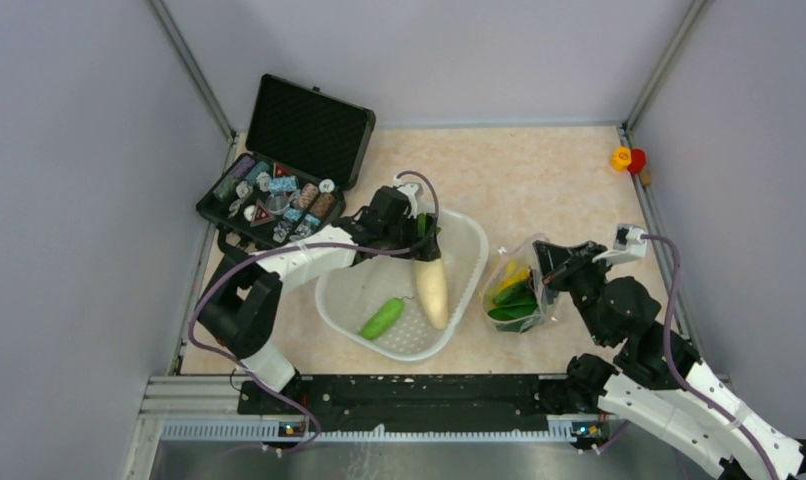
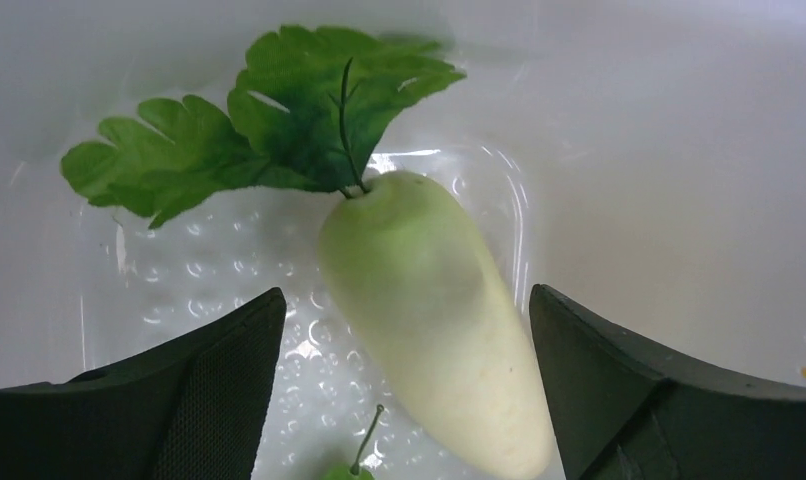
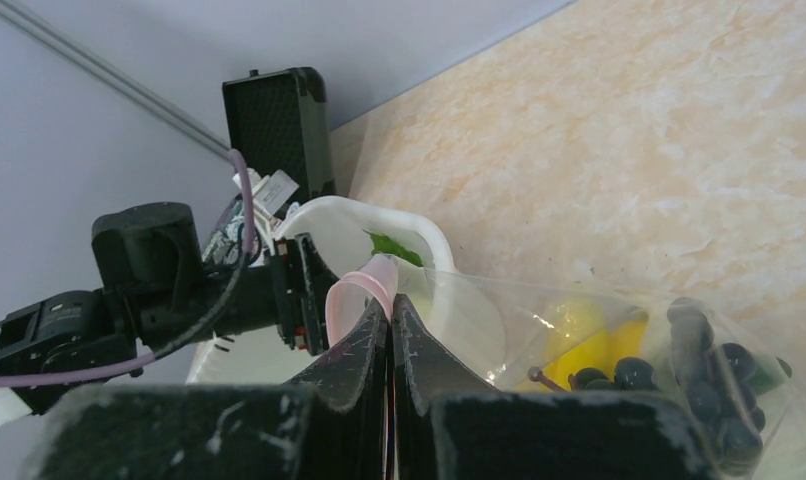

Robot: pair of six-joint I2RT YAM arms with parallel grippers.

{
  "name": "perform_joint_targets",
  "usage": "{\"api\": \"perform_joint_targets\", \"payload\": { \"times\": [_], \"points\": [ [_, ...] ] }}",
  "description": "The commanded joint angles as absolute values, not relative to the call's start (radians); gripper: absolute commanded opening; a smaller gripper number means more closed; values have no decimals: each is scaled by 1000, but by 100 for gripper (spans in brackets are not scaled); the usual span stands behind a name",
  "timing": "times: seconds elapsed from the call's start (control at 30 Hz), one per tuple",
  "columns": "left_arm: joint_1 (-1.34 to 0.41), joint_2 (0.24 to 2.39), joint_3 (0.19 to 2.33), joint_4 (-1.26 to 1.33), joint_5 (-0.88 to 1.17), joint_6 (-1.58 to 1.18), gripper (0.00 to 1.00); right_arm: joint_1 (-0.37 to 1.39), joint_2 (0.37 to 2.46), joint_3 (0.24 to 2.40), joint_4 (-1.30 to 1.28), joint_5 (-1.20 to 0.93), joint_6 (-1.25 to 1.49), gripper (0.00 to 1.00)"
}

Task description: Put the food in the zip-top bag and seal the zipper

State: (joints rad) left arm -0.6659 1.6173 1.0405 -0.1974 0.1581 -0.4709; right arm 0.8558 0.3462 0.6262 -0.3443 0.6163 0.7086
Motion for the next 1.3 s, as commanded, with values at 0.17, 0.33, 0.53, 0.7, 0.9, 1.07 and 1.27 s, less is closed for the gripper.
{"api": "perform_joint_targets", "payload": {
  "times": [0.17, 0.33, 0.53, 0.7, 0.9, 1.07, 1.27],
  "points": [
    [-664, 1733, 1106, -202, 134, -419, 82, 862, 341, 656, -329, 603, 707, 1],
    [-664, 1769, 1108, -215, 194, -409, 72, 862, 328, 650, -334, 608, 710, 1],
    [-664, 1715, 1082, -215, 252, -411, 80, 862, 318, 648, -343, 612, 717, 1],
    [-665, 1711, 1071, -259, 332, -356, 79, 862, 318, 641, -341, 610, 724, 1],
    [-664, 1623, 987, -246, 329, -350, 49, 862, 318, 641, -341, 612, 724, 1],
    [-664, 1502, 956, -218, 295, -362, 41, 863, 321, 638, -333, 613, 726, 1],
    [-664, 1322, 930, -173, 256, -335, 34, 862, 321, 634, -334, 609, 732, 1]
  ]
}}
